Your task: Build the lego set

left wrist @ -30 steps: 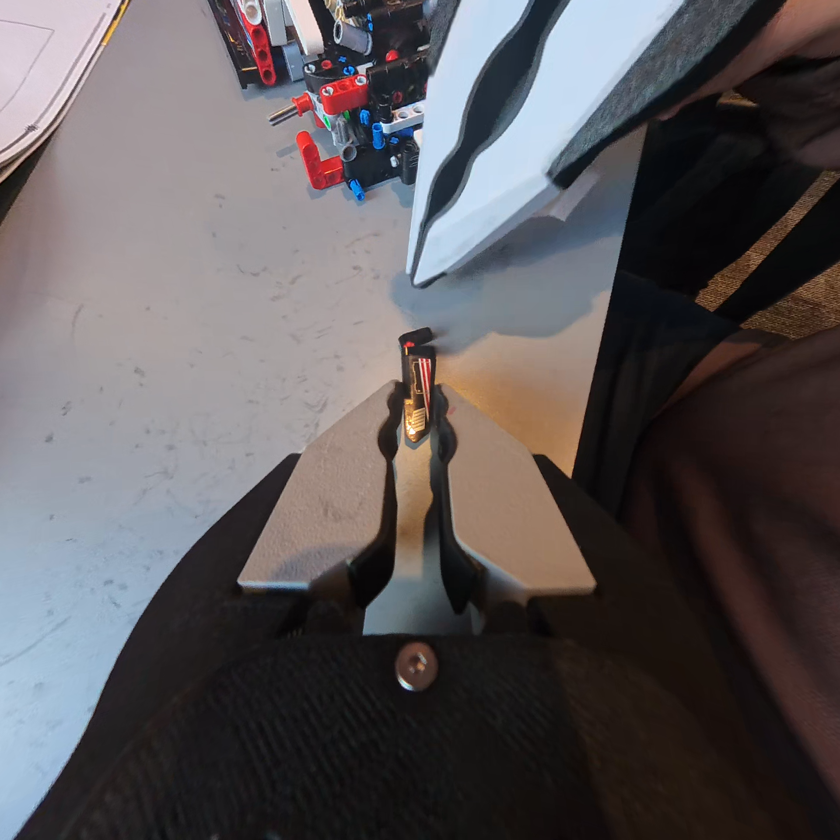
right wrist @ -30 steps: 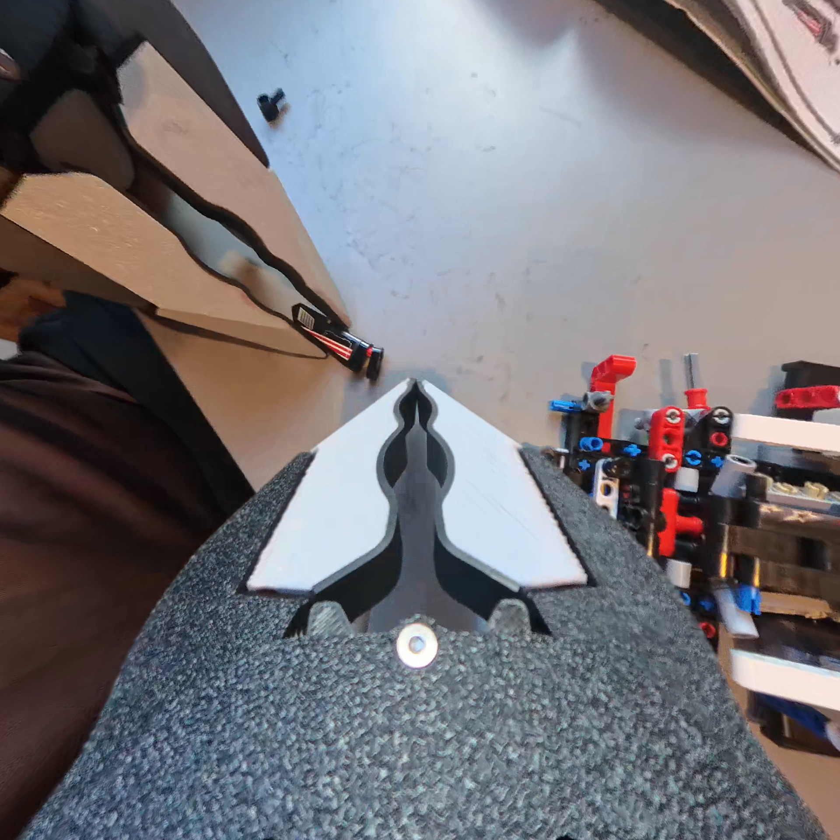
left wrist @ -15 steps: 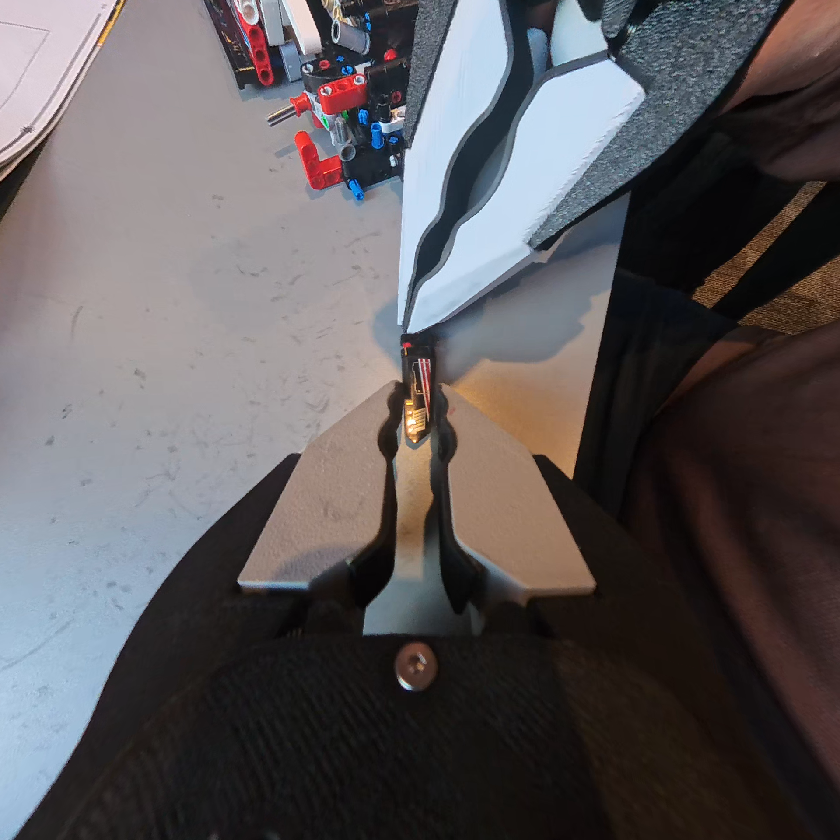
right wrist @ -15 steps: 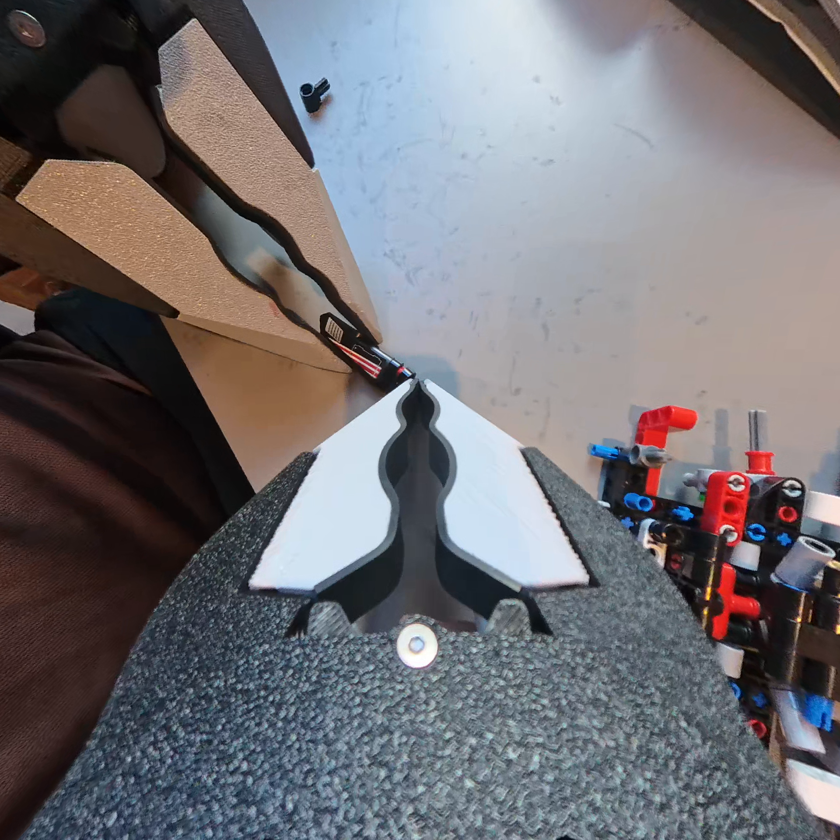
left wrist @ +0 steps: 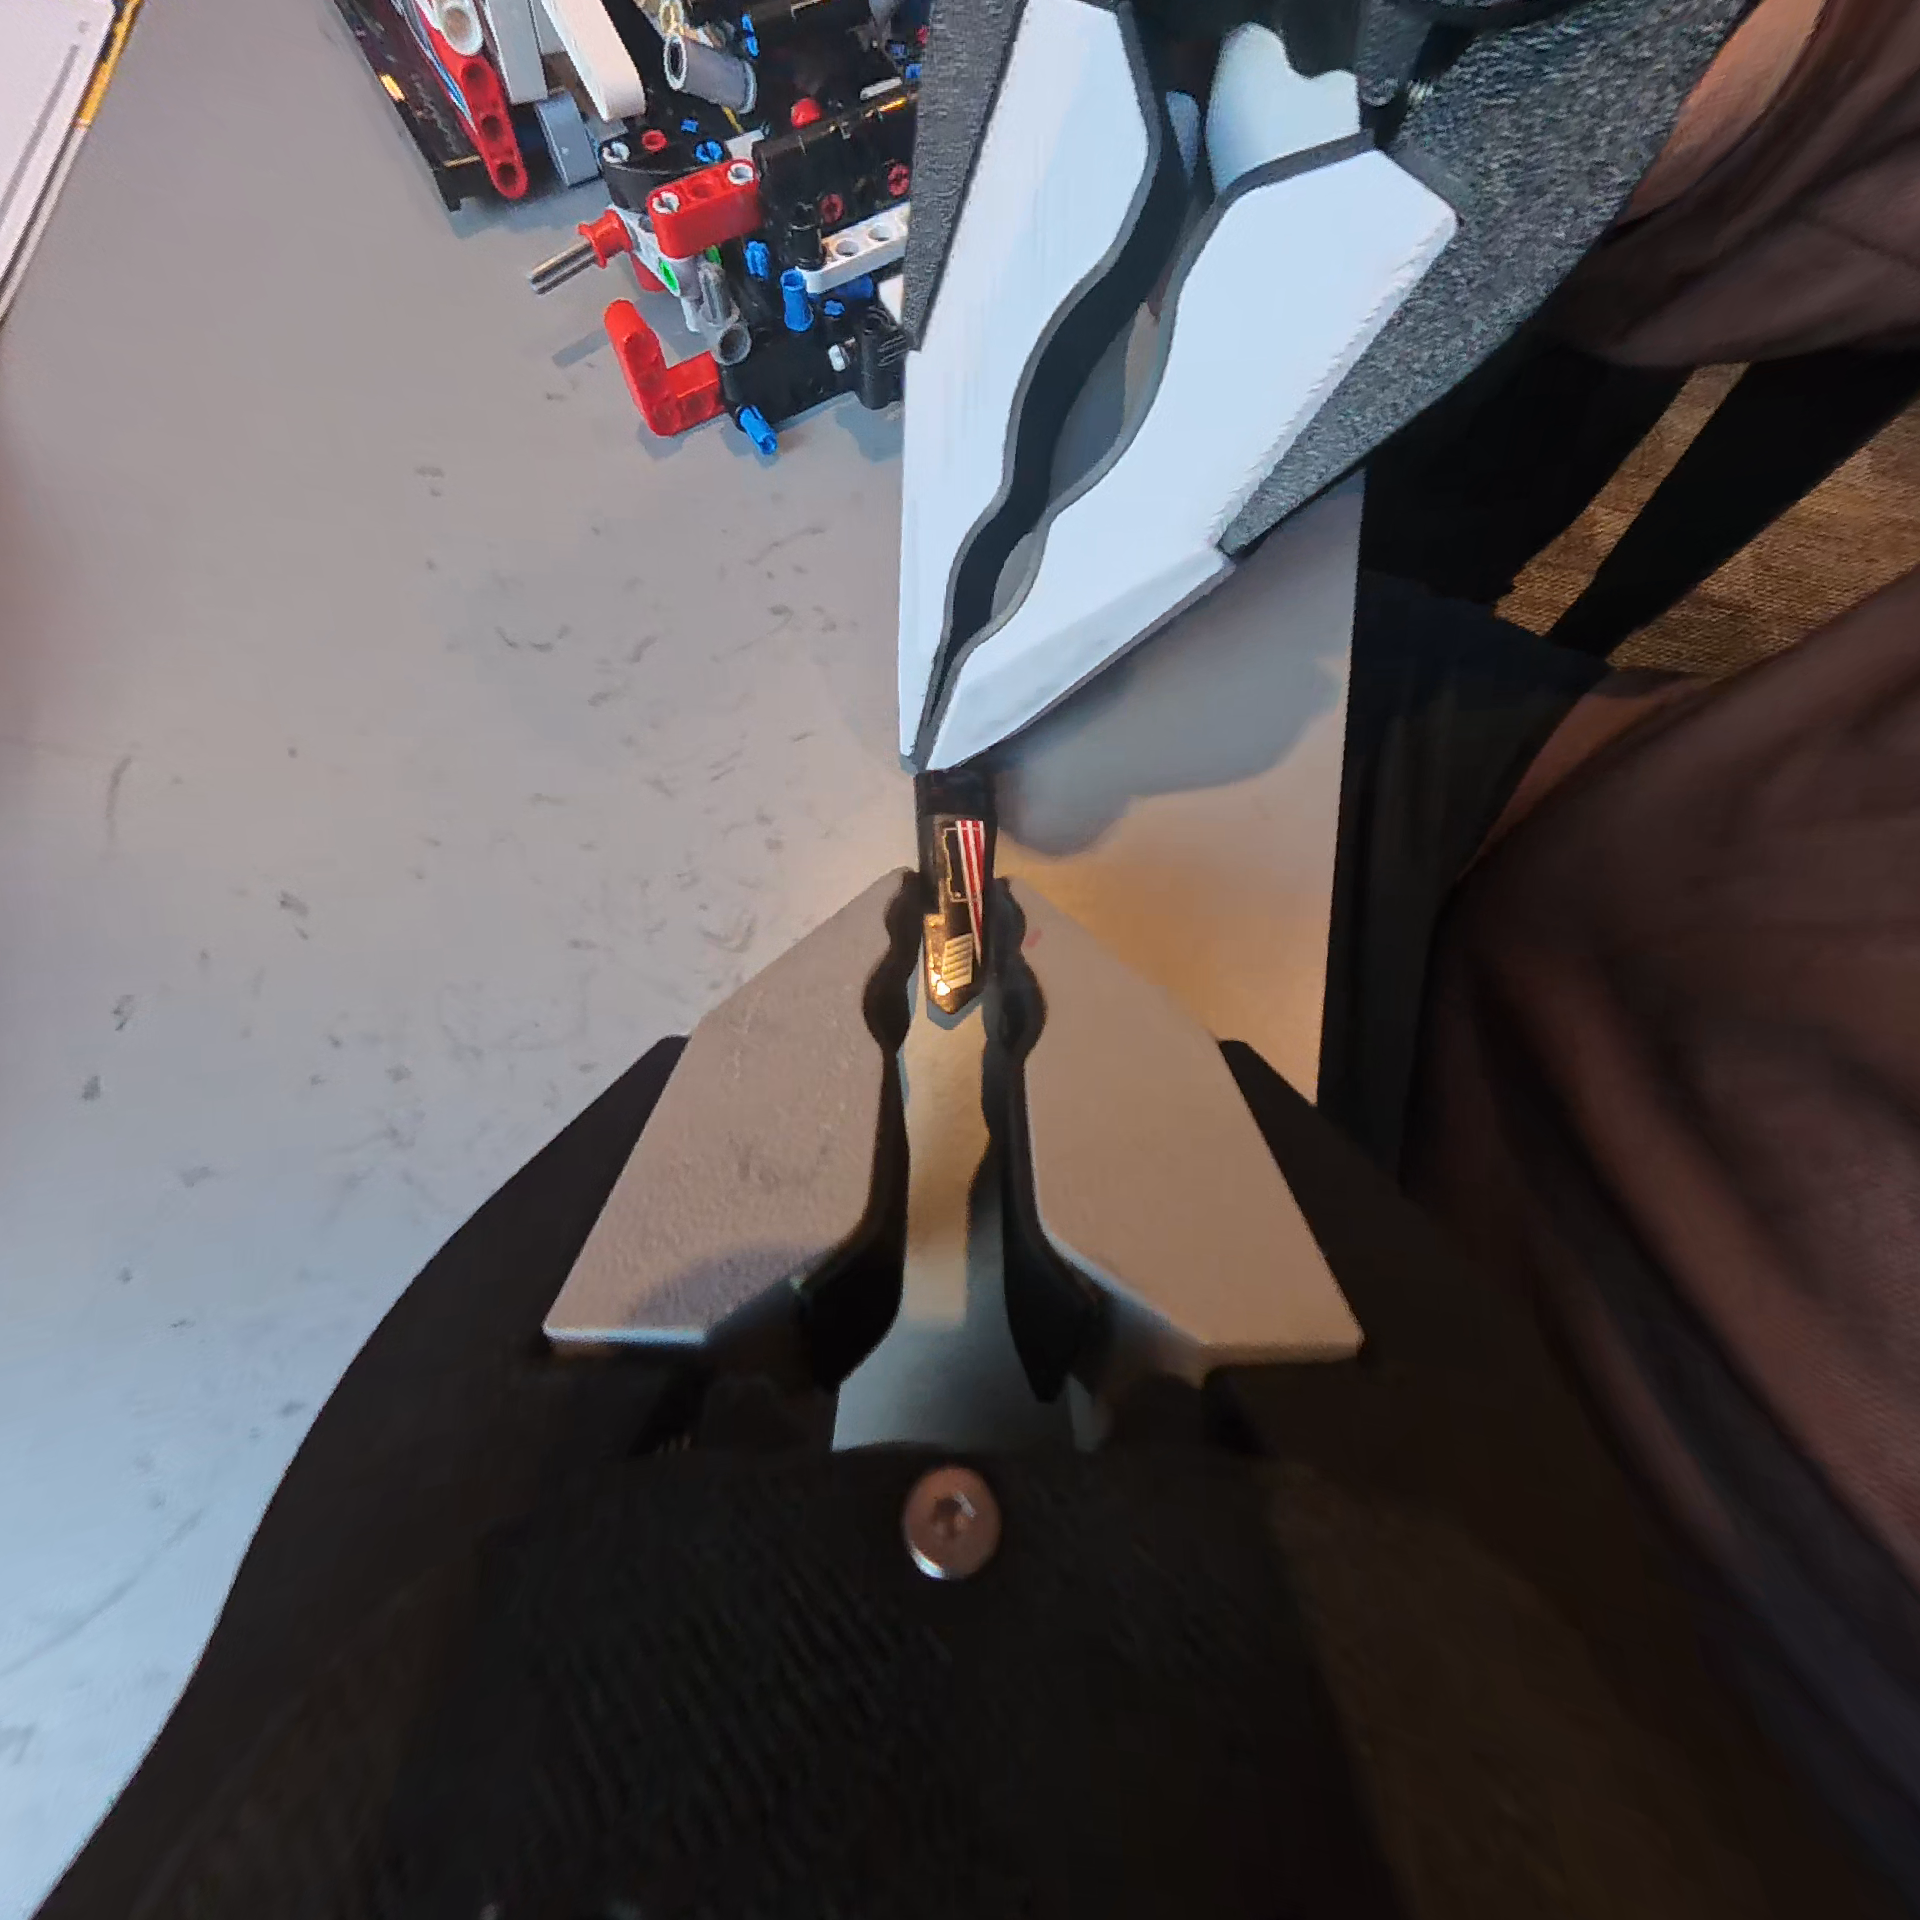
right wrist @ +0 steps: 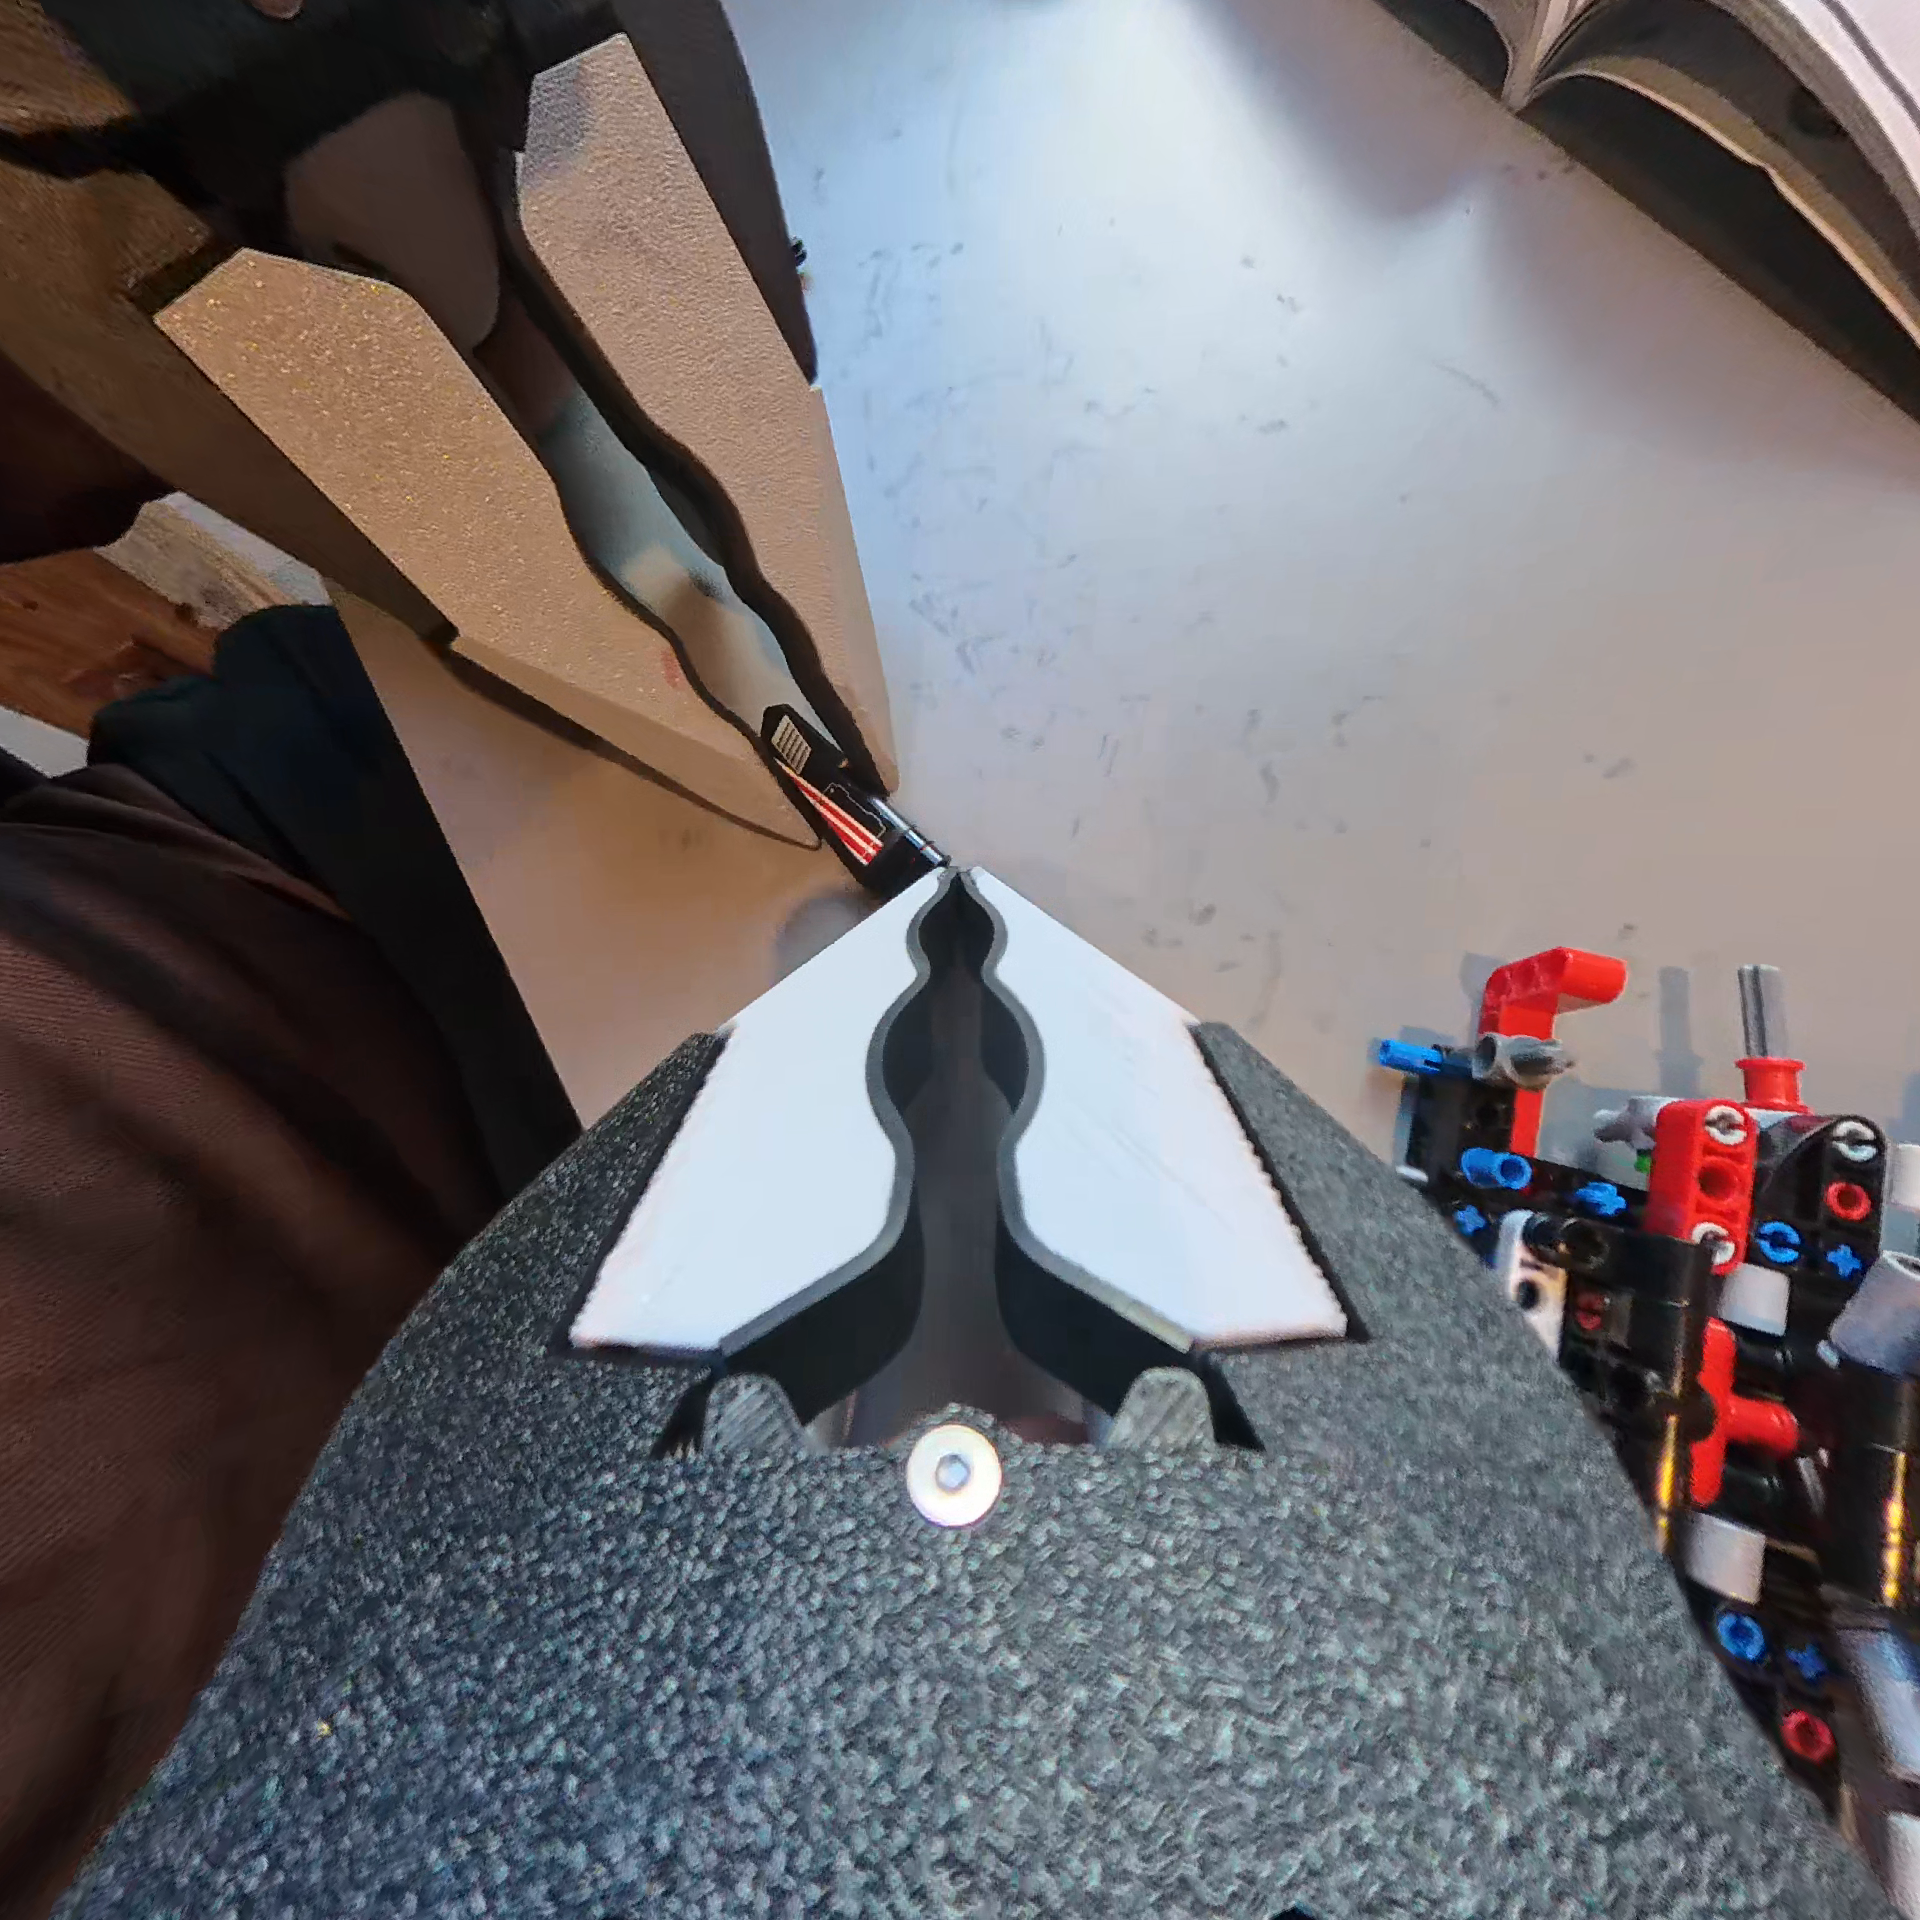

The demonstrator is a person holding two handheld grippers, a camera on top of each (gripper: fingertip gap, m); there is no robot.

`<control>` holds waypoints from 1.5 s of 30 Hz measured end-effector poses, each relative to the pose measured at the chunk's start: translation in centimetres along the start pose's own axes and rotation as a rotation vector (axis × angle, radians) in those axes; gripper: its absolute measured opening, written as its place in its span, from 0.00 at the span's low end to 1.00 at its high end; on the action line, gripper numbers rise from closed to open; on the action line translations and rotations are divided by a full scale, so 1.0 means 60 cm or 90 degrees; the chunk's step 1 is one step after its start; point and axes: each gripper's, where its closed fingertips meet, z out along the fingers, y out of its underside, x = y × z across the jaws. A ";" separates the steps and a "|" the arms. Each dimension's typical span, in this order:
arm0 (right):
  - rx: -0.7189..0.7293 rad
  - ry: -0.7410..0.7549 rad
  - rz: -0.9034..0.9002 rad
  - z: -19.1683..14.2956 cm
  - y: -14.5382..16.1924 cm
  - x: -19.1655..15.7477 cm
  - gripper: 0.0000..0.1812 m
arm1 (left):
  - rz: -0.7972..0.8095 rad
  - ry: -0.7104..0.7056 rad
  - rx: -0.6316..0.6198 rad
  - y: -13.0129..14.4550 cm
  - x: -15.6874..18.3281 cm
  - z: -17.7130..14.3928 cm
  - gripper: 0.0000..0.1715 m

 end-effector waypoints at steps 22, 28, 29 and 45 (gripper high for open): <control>0.091 0.088 0.054 -0.026 -0.019 0.025 0.03 | -0.027 -0.035 0.002 0.004 -0.008 -0.006 0.06; 0.105 0.088 0.035 -0.031 -0.022 0.019 0.04 | -0.023 -0.059 0.001 0.007 -0.010 -0.008 0.09; 0.107 0.089 0.029 -0.032 -0.022 0.017 0.04 | -0.021 -0.064 0.001 0.007 -0.010 -0.008 0.10; 0.104 0.054 0.024 -0.027 -0.022 0.007 0.08 | -0.027 -0.109 0.005 0.016 -0.014 -0.020 0.21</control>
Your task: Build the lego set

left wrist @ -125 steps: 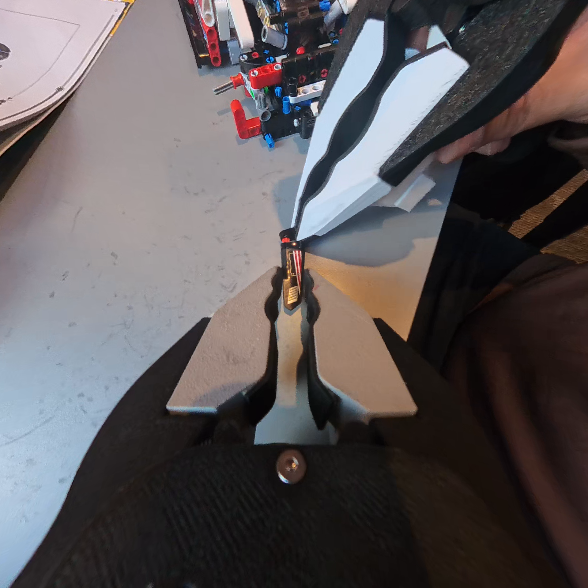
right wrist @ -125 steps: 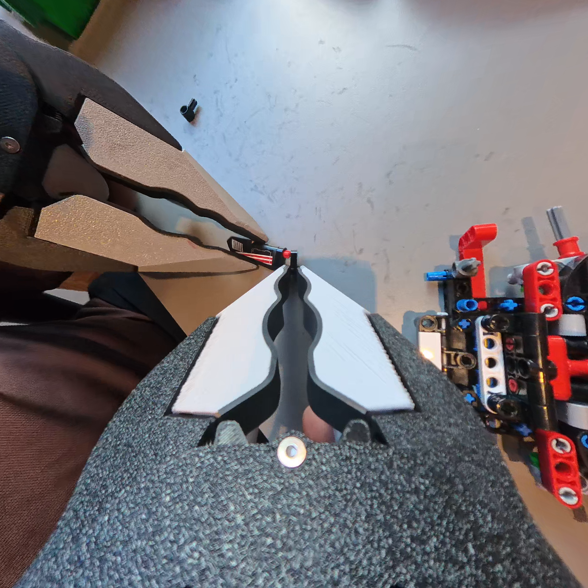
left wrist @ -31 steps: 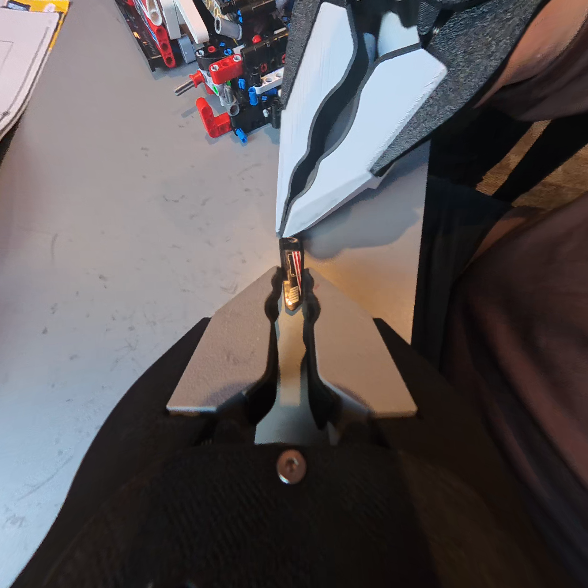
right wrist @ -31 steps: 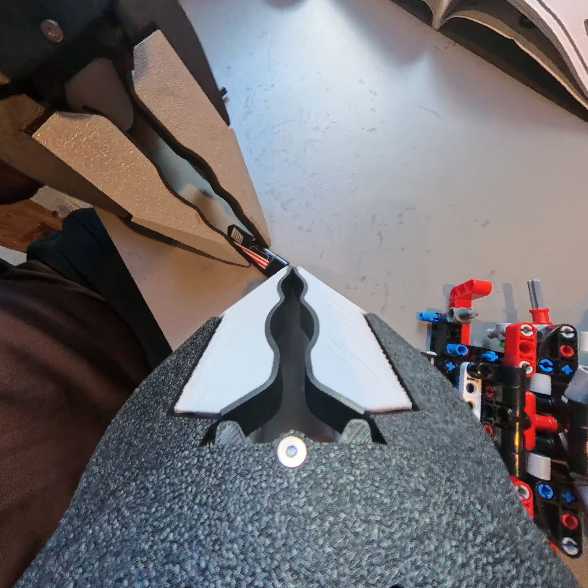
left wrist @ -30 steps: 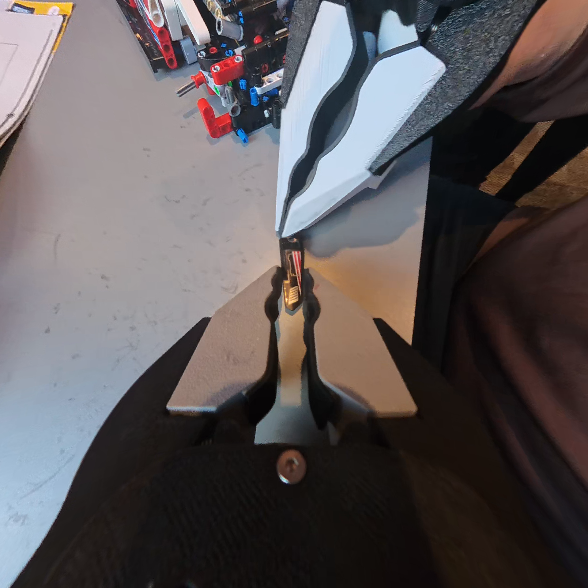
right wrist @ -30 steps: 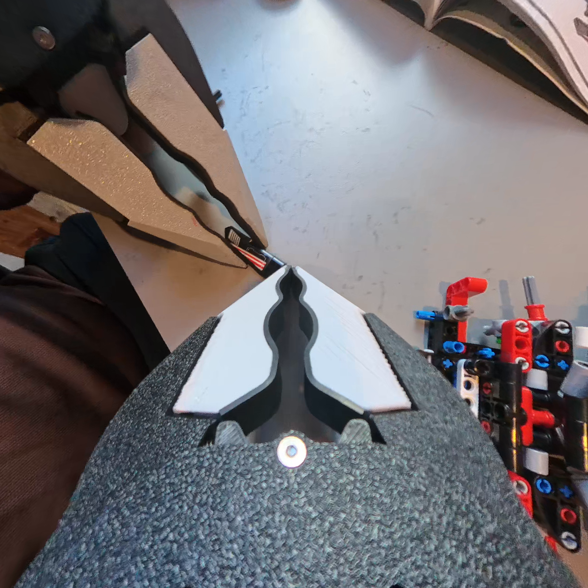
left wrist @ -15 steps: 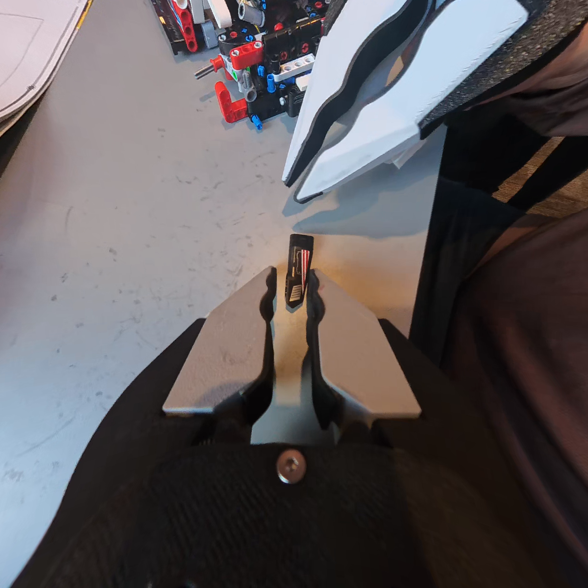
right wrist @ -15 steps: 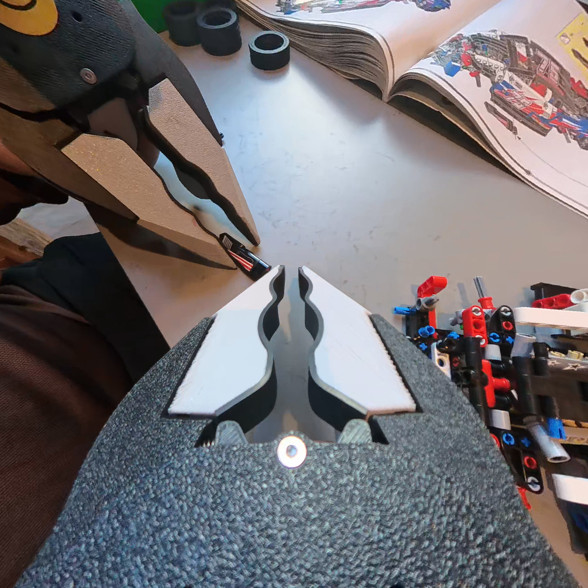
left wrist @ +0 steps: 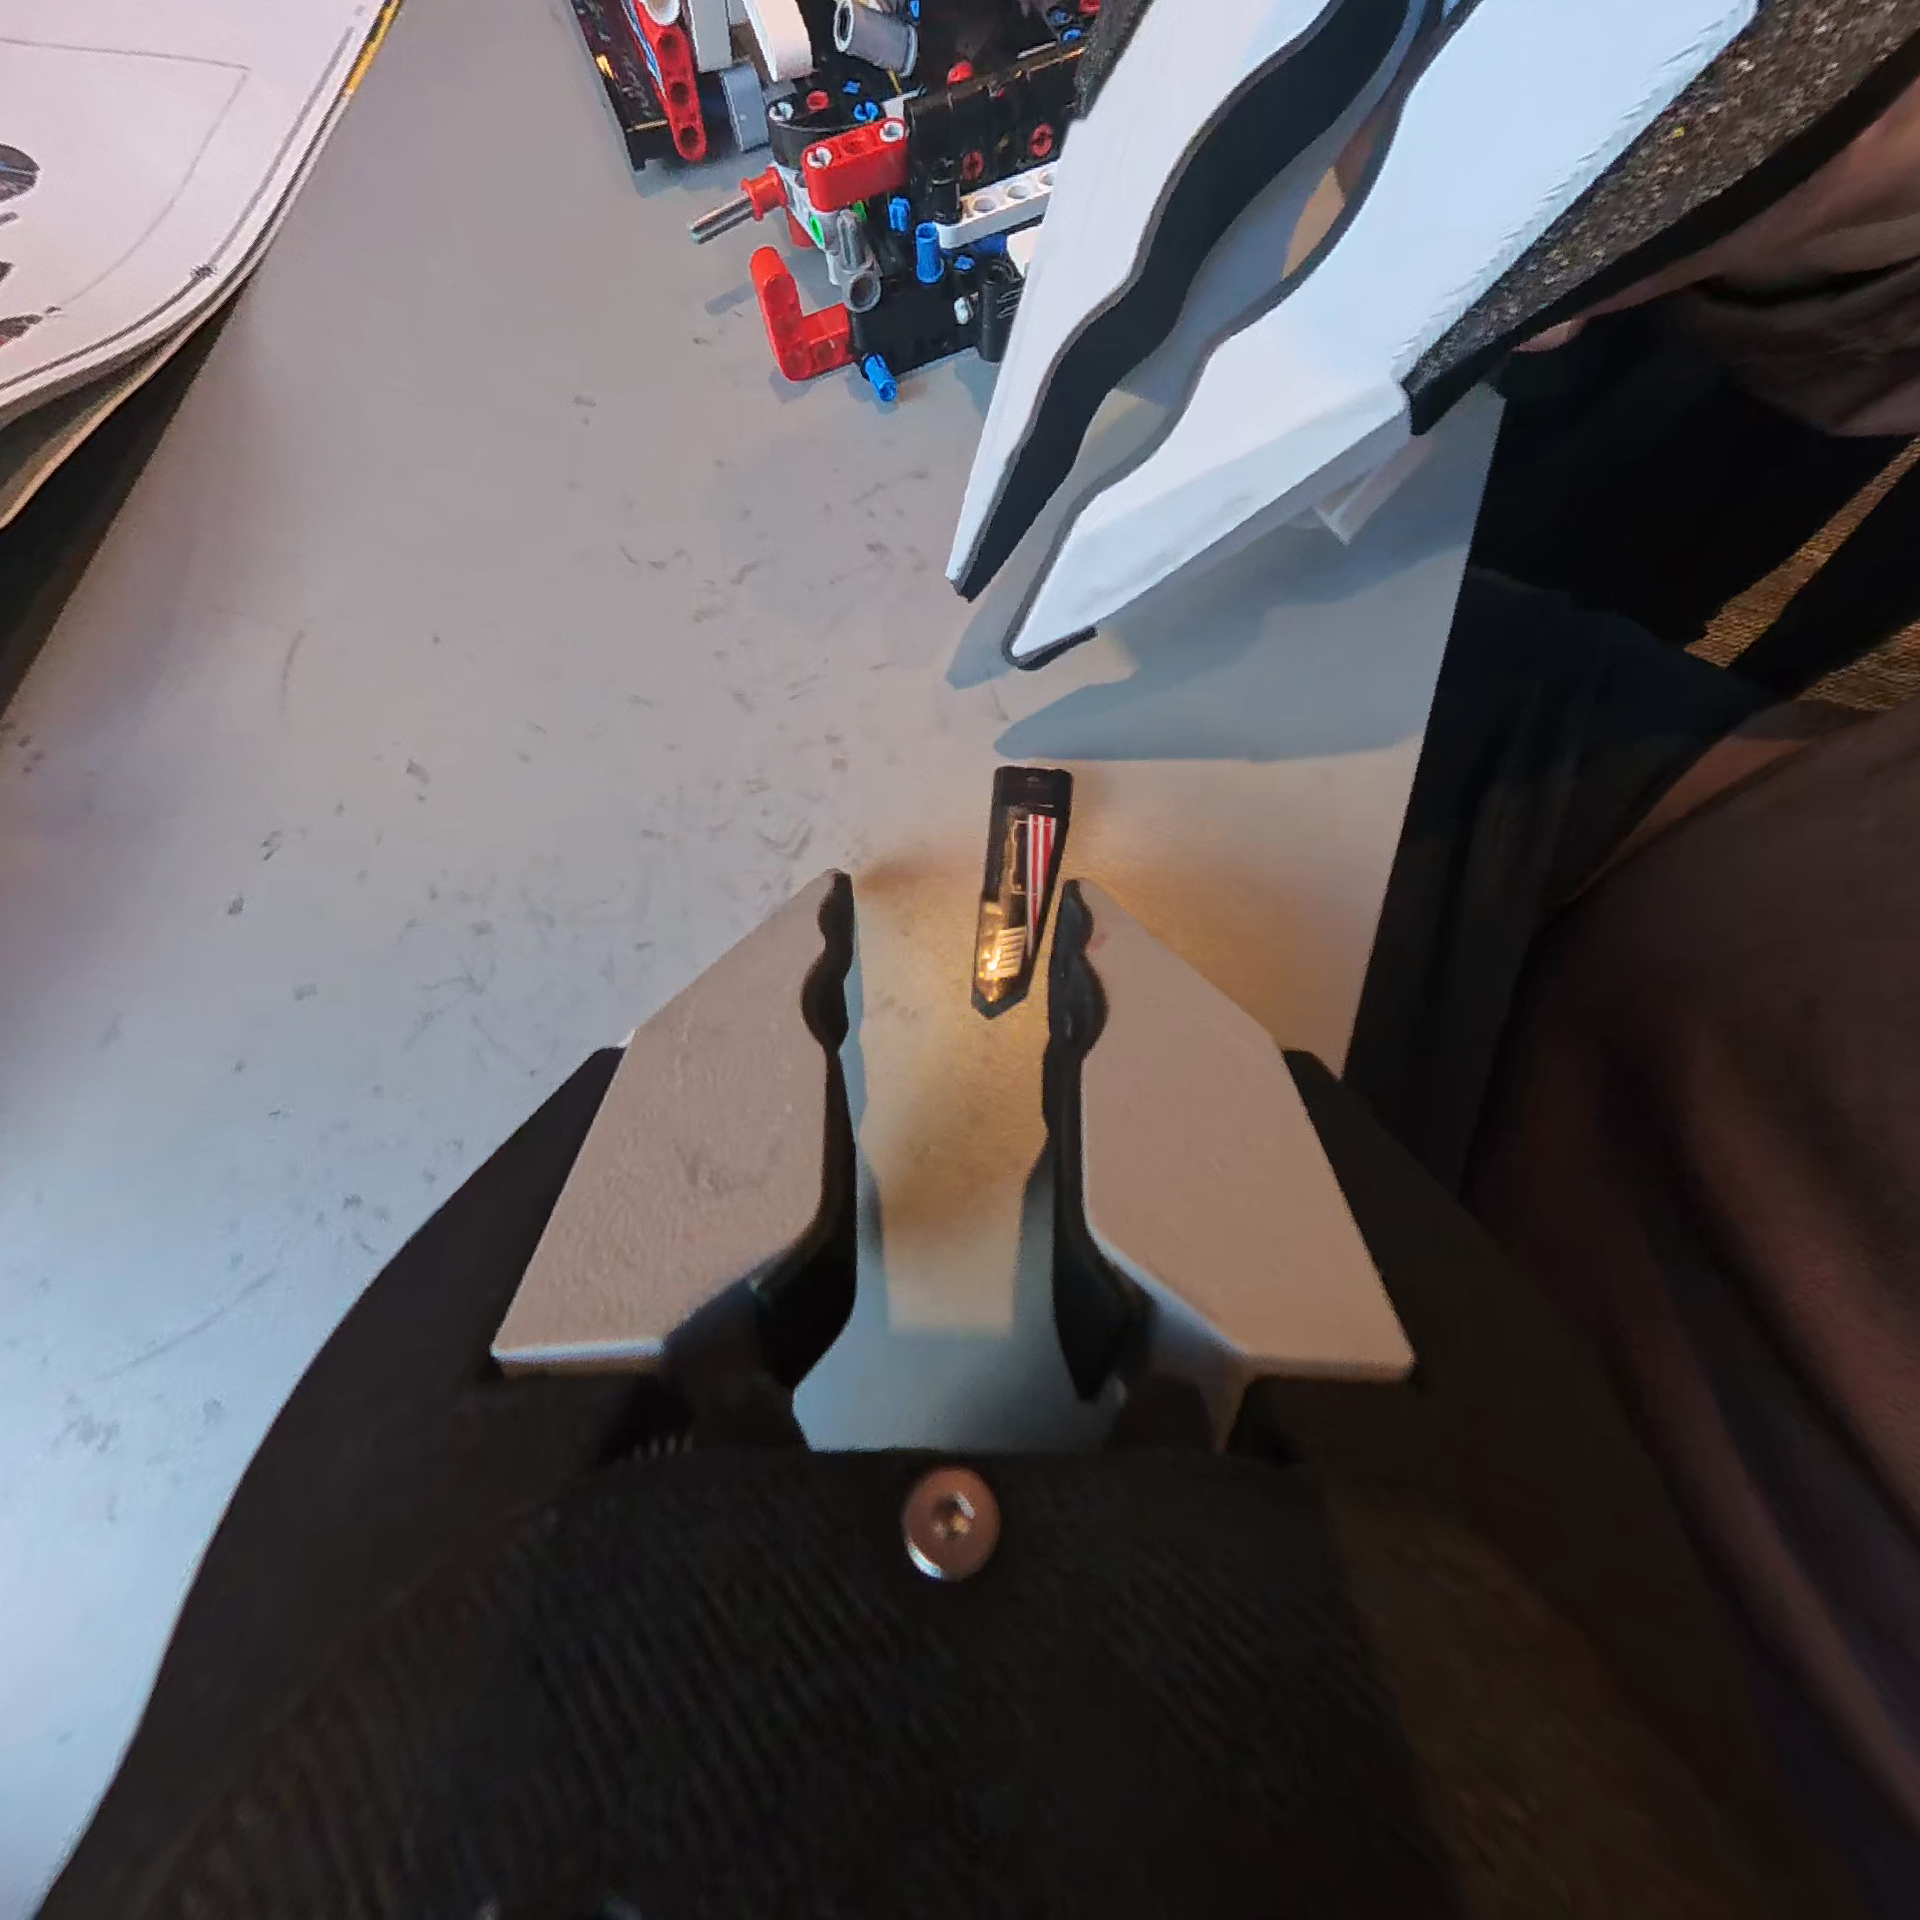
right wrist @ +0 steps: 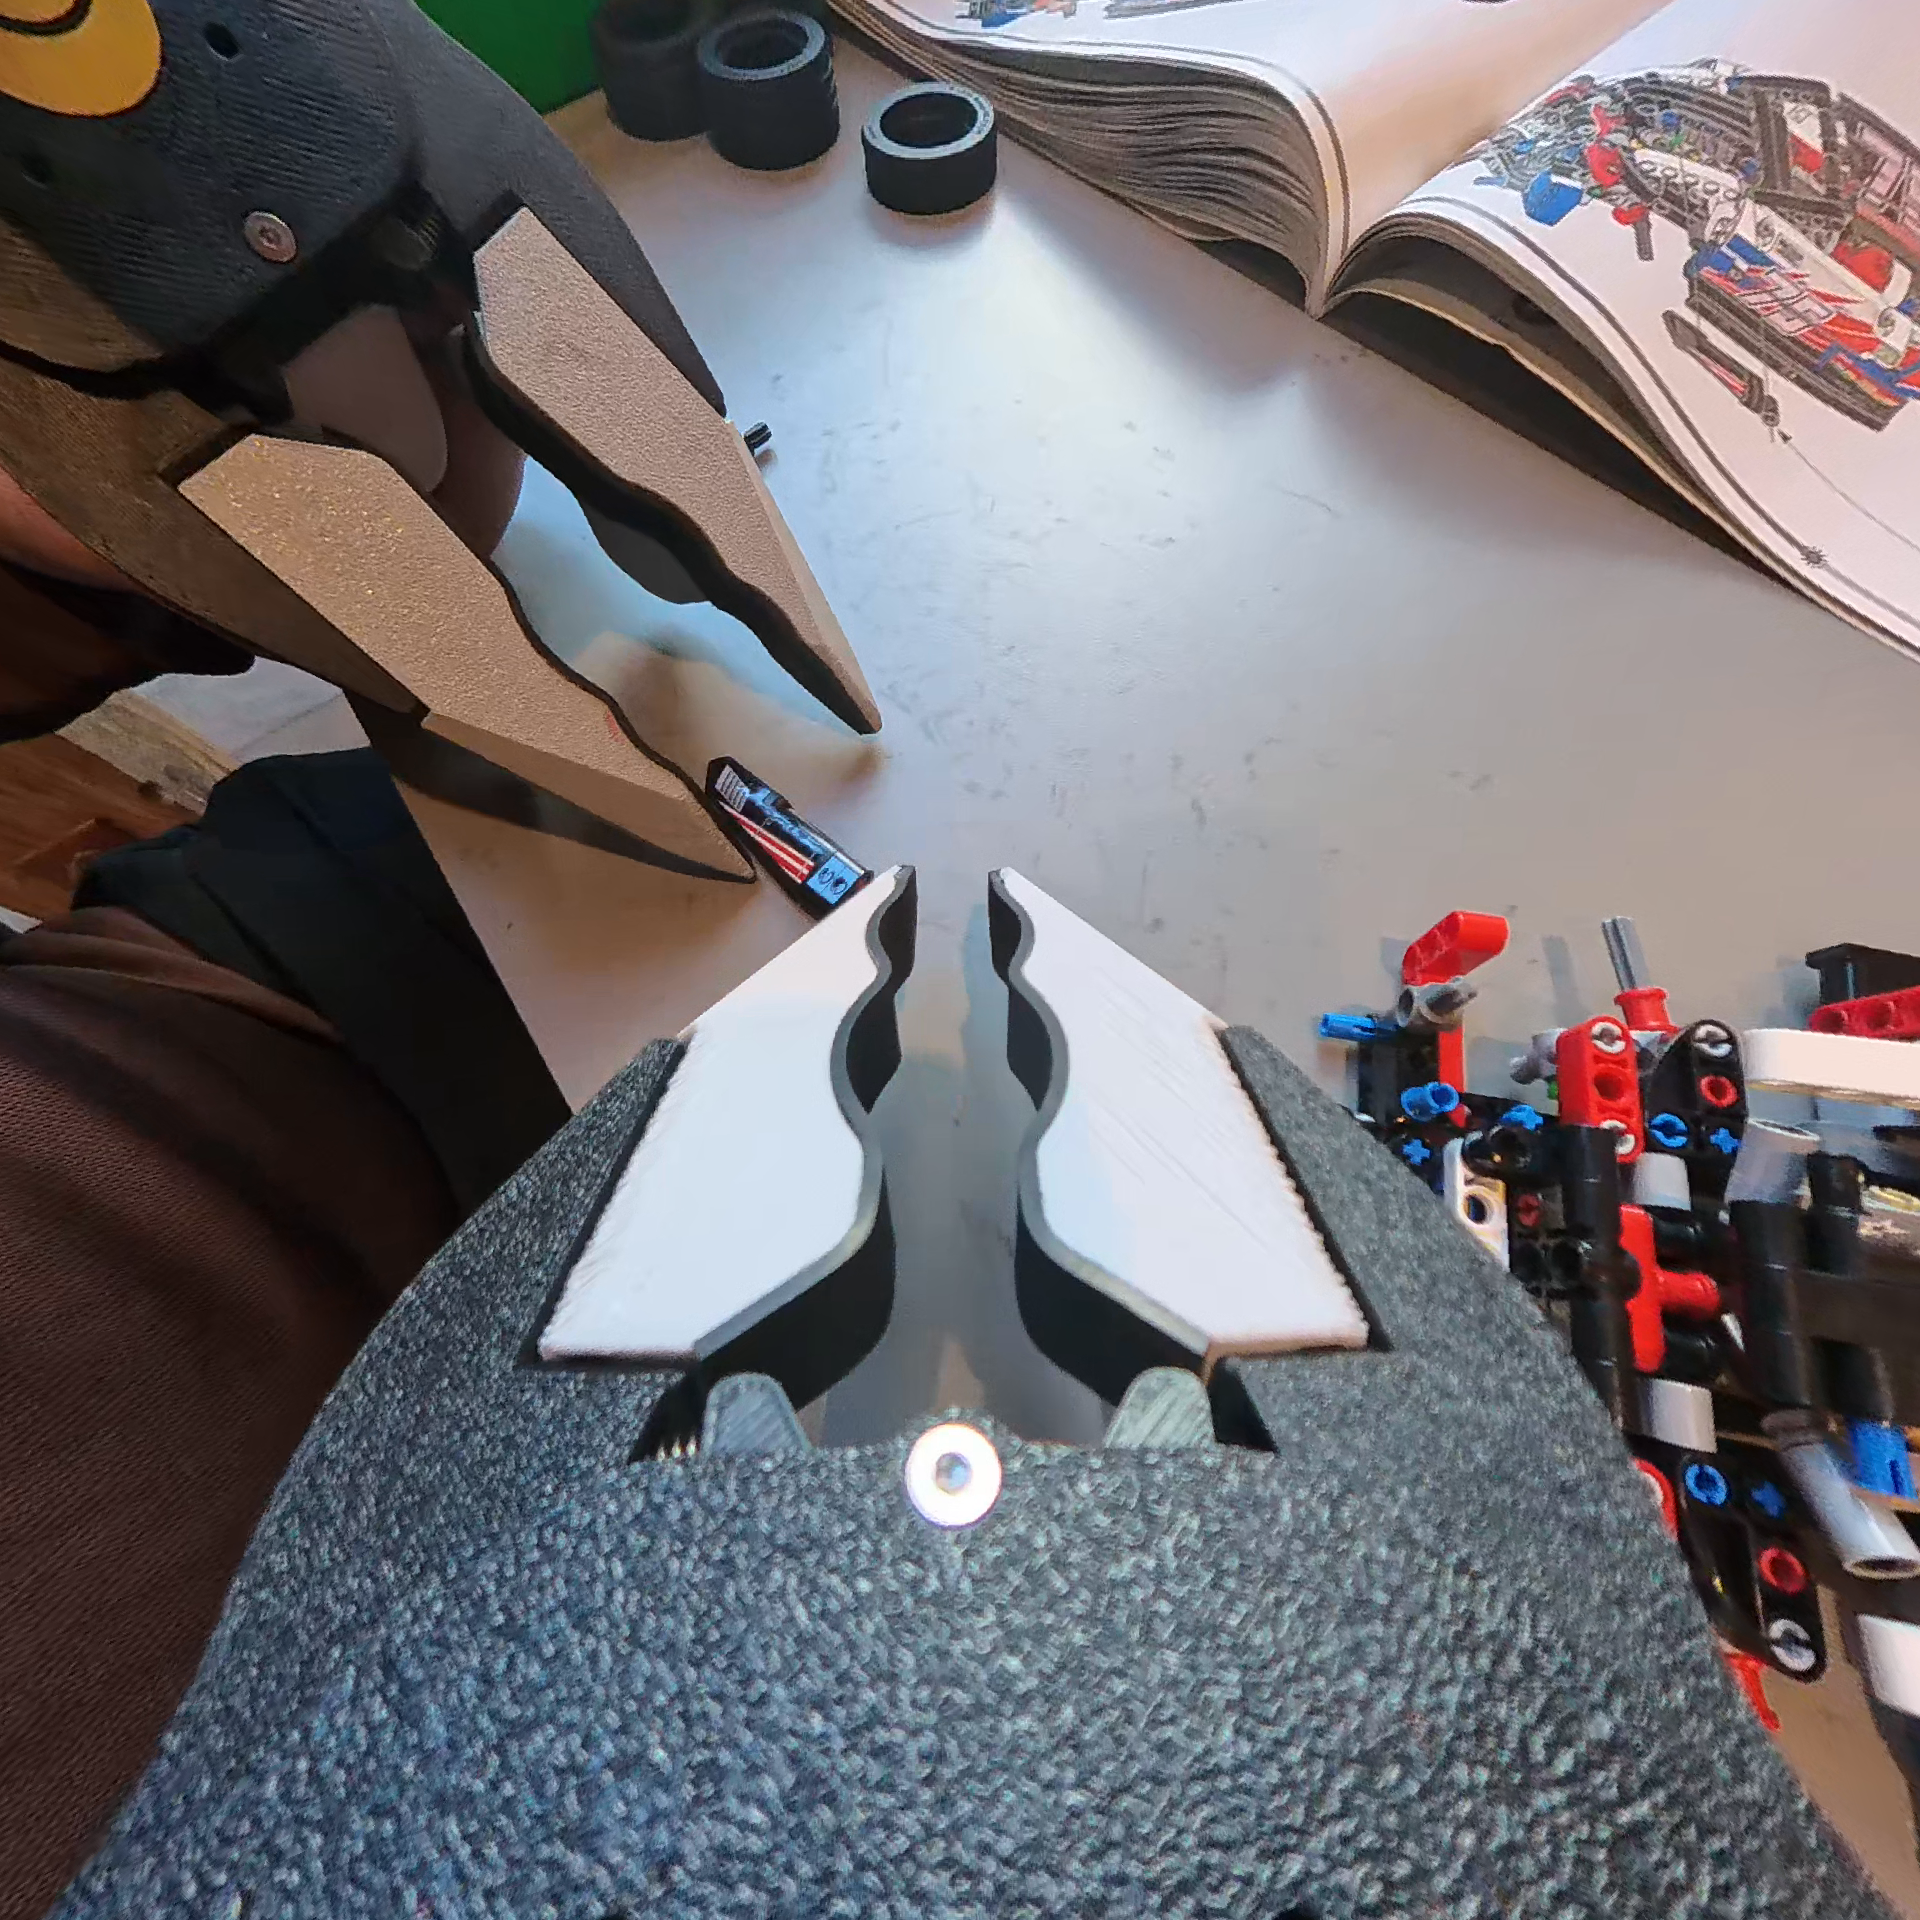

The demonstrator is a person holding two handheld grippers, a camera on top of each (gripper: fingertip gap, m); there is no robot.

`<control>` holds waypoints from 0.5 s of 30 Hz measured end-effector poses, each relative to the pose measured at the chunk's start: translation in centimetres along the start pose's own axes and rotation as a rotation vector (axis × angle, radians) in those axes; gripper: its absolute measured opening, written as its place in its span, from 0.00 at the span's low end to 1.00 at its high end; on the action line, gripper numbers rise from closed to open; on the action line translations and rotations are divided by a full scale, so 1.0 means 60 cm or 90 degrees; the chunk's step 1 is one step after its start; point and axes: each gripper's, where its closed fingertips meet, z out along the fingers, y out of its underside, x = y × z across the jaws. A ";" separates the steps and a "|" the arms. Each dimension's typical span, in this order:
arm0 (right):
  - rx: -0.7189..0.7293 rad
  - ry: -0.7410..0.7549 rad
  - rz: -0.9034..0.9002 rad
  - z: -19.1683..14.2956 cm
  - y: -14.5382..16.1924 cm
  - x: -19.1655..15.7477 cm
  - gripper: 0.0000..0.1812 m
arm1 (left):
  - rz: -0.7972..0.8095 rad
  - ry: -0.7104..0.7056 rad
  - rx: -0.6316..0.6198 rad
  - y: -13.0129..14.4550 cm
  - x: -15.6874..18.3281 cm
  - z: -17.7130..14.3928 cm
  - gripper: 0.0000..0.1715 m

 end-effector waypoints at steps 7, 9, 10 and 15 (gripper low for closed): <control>0.000 0.002 0.008 0.001 0.000 0.003 0.08 | 0.013 -0.035 0.045 -0.013 -0.006 -0.014 0.30; 0.001 0.003 0.010 0.000 -0.001 0.004 0.08 | 0.037 -0.089 0.138 -0.035 -0.010 -0.046 0.29; 0.002 0.004 0.010 0.000 -0.001 0.004 0.08 | 0.045 -0.118 0.184 -0.043 -0.012 -0.068 0.26; 0.001 0.003 0.012 0.001 -0.001 0.004 0.08 | -0.011 -0.280 0.204 0.015 -0.071 -0.156 0.17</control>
